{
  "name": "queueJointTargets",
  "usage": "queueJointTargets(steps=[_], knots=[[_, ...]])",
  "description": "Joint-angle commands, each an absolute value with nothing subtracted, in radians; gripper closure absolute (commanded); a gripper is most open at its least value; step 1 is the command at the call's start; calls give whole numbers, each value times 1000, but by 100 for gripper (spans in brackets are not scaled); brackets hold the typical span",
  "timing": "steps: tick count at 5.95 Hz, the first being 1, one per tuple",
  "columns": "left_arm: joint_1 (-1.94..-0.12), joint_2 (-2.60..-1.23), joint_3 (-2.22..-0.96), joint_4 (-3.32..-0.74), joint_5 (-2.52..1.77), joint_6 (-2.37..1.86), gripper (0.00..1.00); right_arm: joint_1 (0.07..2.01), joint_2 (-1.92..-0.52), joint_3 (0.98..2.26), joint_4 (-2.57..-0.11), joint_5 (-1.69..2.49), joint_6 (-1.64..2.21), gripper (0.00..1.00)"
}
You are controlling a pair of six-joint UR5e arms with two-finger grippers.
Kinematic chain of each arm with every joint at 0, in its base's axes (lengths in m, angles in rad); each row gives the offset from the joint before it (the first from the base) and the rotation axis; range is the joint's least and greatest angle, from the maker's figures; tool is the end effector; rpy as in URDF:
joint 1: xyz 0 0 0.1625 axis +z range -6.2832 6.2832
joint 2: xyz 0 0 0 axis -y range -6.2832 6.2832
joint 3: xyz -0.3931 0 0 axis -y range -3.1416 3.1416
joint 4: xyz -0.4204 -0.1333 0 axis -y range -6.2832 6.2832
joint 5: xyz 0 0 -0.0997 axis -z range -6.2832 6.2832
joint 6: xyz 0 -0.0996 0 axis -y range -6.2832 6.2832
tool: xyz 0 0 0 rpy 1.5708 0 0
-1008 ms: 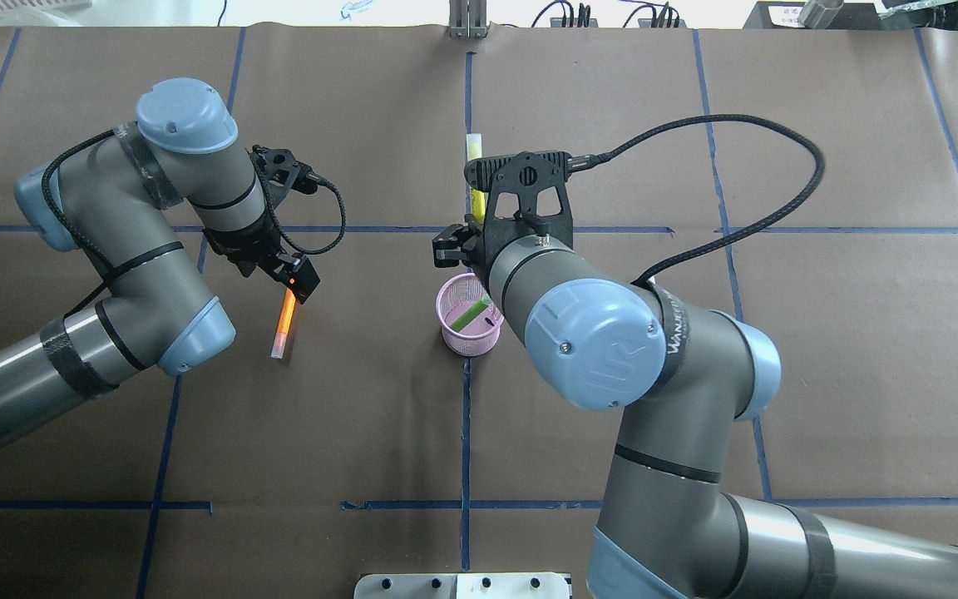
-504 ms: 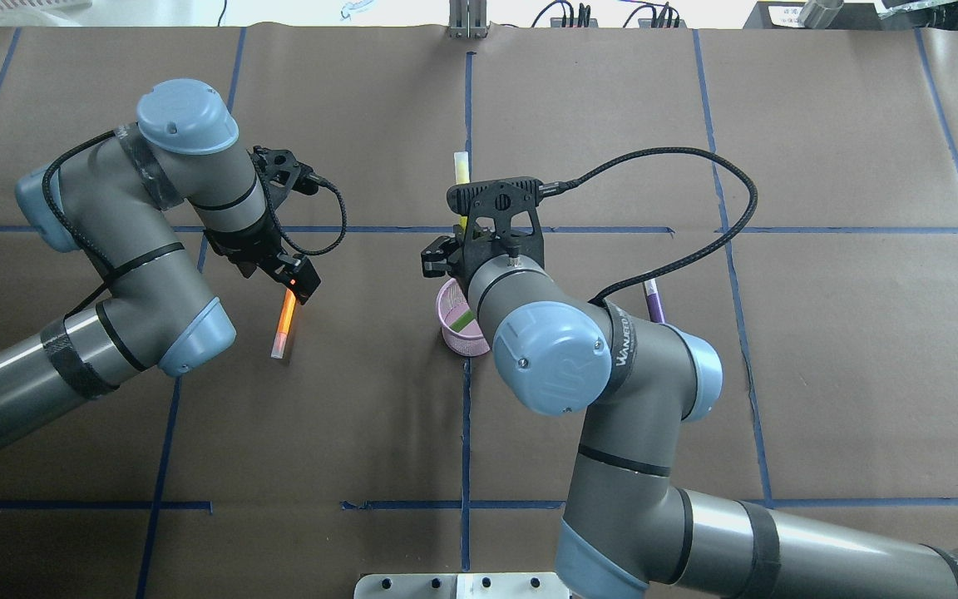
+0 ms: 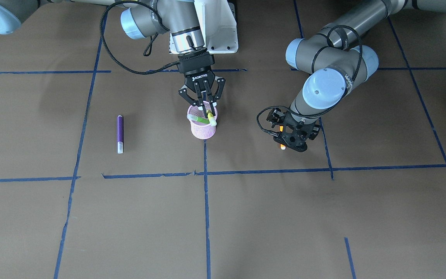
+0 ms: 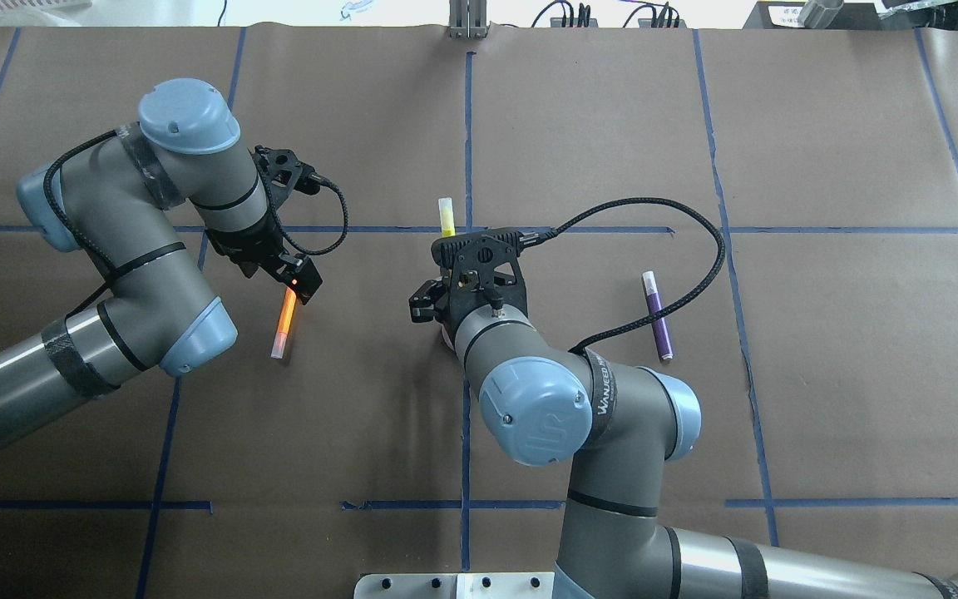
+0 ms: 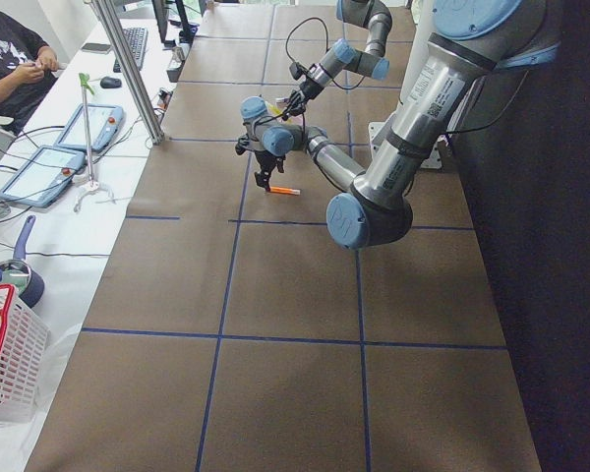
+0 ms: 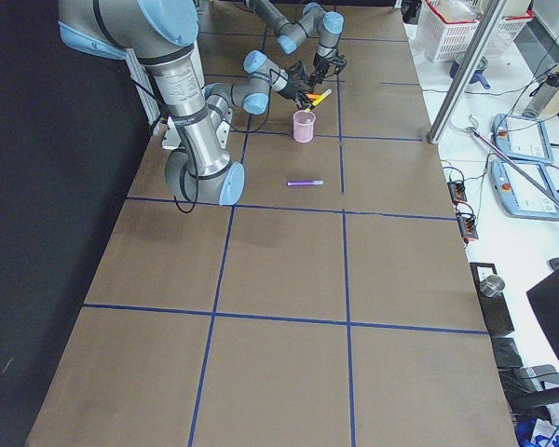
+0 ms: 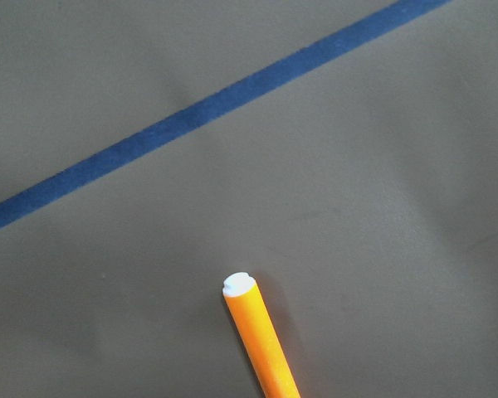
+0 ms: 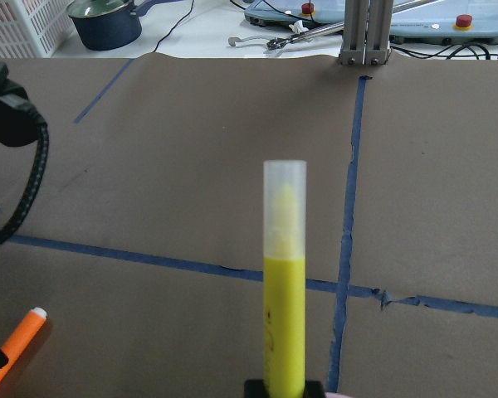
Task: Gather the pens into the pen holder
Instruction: 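Lower the yellow highlighter into the pen holder and open the right gripper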
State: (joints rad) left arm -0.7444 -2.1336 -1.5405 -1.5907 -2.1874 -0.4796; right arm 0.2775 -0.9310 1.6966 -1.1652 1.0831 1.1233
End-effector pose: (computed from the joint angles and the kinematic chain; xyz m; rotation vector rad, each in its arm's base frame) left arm 0.4631 -0.5296 0.2984 0.0603 0.8098 0.4980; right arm -0.5832 -0.3532 0.1289 0.8064 -0.9169 0.1371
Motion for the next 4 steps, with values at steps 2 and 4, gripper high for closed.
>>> queueJointTargets(steps=[2,4], knots=[[-744,-2134,-1540,-1591,-2187,-479,0,265,-957,1700,-1163,1060,1120,100],[-744,-2135,-1542,-1591,-2187,-479,0,265,-968,1698,-1163,1058,1121,100]])
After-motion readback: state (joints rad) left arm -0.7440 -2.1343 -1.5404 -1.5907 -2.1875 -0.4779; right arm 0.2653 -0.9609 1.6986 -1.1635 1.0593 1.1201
